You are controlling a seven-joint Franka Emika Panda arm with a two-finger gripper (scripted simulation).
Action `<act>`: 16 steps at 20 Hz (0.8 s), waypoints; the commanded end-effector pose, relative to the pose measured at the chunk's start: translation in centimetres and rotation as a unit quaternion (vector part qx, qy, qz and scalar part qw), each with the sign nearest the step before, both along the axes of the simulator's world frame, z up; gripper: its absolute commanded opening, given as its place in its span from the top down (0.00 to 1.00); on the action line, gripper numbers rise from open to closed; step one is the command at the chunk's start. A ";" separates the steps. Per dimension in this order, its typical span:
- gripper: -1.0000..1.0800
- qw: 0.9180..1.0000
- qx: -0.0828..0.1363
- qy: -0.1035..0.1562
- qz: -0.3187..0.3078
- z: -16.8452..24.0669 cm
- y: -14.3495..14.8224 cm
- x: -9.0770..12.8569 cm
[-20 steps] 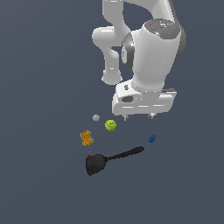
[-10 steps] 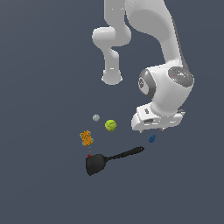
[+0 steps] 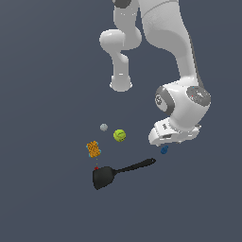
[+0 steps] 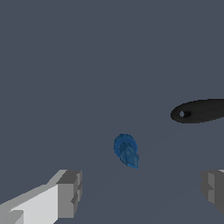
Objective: Pick up a designated object from a clutter of objects.
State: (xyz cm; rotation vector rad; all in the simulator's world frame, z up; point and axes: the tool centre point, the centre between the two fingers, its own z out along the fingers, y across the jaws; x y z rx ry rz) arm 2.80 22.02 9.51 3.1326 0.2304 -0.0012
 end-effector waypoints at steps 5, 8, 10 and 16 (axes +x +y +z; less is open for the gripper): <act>0.04 1.000 0.000 0.000 0.000 -0.5 0.1 -0.1; 0.04 1.000 0.000 0.000 0.000 -1.5 0.1 -0.1; 0.04 1.000 0.000 0.000 0.000 -2.6 0.1 -0.1; 0.04 1.000 0.000 0.000 0.000 -5.1 0.2 -0.1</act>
